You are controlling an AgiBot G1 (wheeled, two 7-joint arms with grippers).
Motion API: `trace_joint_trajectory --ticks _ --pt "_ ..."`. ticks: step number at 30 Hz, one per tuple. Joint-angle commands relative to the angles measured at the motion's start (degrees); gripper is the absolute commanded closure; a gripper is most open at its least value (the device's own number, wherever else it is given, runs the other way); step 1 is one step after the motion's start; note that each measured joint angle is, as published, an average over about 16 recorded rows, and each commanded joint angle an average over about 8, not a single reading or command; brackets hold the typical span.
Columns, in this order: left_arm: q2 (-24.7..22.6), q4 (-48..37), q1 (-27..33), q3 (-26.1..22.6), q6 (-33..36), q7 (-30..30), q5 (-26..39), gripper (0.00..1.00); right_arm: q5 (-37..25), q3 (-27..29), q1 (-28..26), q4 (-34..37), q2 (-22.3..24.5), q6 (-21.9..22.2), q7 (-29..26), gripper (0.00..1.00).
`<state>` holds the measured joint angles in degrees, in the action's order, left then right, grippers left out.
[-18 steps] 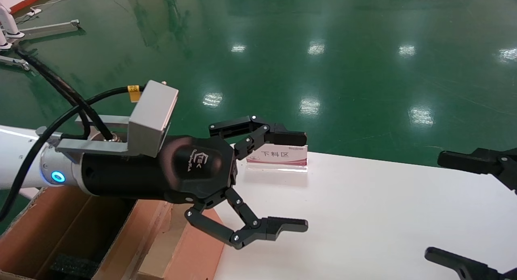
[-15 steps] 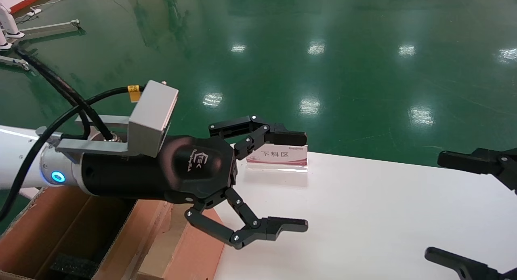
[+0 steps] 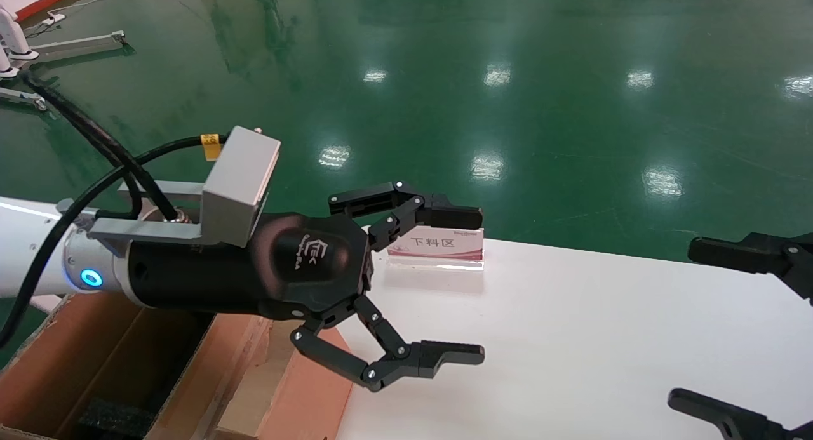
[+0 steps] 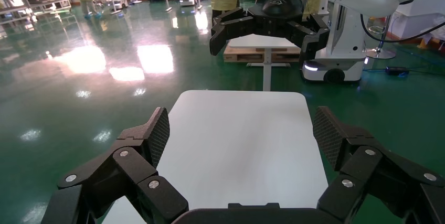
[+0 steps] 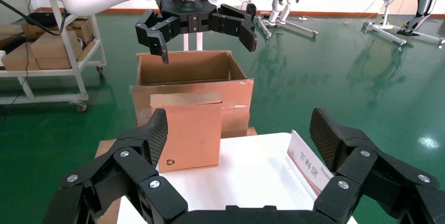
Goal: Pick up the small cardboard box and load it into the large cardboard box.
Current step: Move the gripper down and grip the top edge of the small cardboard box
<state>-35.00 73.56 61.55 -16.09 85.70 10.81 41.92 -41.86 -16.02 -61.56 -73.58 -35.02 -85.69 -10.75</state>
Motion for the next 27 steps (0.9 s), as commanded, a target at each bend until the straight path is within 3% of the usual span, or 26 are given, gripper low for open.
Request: trace_joint_trajectory --ticks 1,15,22,27 --pt "0.0 0.0 0.0 0.0 0.0 0.0 0.0 0.00 0.0 0.0 0.0 0.0 0.0 0.0 0.0 0.00" --pt "2.1 0.2 2.1 -2.9 0.4 2.9 3.3 0.00 0.0 0.0 0.0 0.0 0.0 0.0 0.0 0.00" --pt "3.8 0.9 6.4 -7.1 1.1 8.0 8.4 0.00 0.0 0.0 0.0 0.0 0.0 0.0 0.0 0.00" --pt "4.0 1.9 10.5 -10.6 2.5 15.1 13.7 0.00 0.0 0.0 0.0 0.0 0.0 0.0 0.0 0.00"
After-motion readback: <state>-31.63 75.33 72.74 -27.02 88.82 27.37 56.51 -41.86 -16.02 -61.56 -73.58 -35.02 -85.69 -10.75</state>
